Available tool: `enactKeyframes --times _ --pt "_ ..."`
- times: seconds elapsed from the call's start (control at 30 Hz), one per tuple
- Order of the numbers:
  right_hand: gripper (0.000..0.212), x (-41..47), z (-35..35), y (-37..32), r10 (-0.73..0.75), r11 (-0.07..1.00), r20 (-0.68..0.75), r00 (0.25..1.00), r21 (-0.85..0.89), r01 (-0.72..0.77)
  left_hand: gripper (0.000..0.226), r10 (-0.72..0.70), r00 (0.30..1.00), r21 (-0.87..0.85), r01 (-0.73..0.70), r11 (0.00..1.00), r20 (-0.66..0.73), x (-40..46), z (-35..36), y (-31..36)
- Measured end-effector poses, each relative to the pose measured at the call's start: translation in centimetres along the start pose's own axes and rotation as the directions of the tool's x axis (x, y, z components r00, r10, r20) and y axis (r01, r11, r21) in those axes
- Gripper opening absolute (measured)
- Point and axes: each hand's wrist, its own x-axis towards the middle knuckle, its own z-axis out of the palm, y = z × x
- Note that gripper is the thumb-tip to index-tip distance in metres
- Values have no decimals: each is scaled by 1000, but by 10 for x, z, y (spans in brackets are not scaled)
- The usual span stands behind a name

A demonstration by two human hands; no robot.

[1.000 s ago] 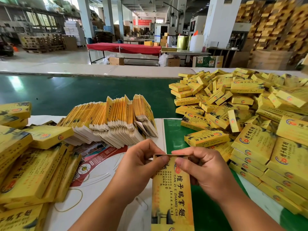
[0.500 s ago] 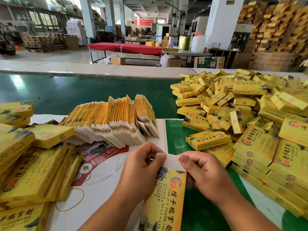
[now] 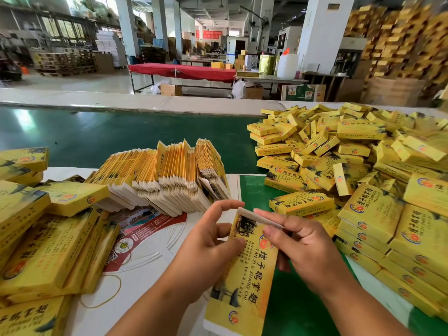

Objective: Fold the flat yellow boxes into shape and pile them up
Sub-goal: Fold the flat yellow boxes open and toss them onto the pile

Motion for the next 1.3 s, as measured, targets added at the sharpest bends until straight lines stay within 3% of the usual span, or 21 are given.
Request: enactKeyframes --times 0.1,0.23,0.33,0.43,0.77,0.87,0.93,1.0,1.1,1.17,1.23,1.3 --pt "25 -2 -2 -2 -24 999 44 999 42 22 37 31 999 -57 -29 998 28 0 1 0" --pt "51 -4 -2 -5 -9 998 95 995 67 2 34 20 999 -83 -17 996 39 -1 4 -2" --pt "39 -5 3 -6 9 1000 81 997 3 -10 27 58 996 -16 -59 998 -64 0 8 -8" --pt "27 -5 8 -6 43 999 107 993 19 -46 4 98 983 63 -89 994 -157 -1 14 -11" --pt "22 -3 6 -8 67 998 22 997 13 -68 14 11 987 -41 -18 999 -159 -4 18 -2" --pt "18 -2 7 -6 69 997 2 998 19 -69 13 -12 987 -33 7 999 -162 -3 18 -2" --pt "20 -2 8 -2 34 999 -80 996 -8 -34 16 -28 981 59 41 997 -193 -2 19 -1" --pt "17 -3 9 -1 -17 998 -215 976 -55 5 35 5 973 319 71 945 -231 -2 19 -3" --pt "18 -4 11 -1 -75 996 -345 936 -78 51 81 134 969 722 58 690 -205 -8 23 -7" --pt "19 -6 15 -3 -110 992 -352 930 -101 79 101 221 960 827 17 563 -170 -11 28 -11" --pt "22 -8 20 -3 -138 987 -319 938 -128 101 103 285 944 871 7 492 -169 -10 29 -15" --pt "23 -9 25 -4 -158 985 -287 945 -117 130 88 341 925 892 -5 451 -167 -8 26 -16"
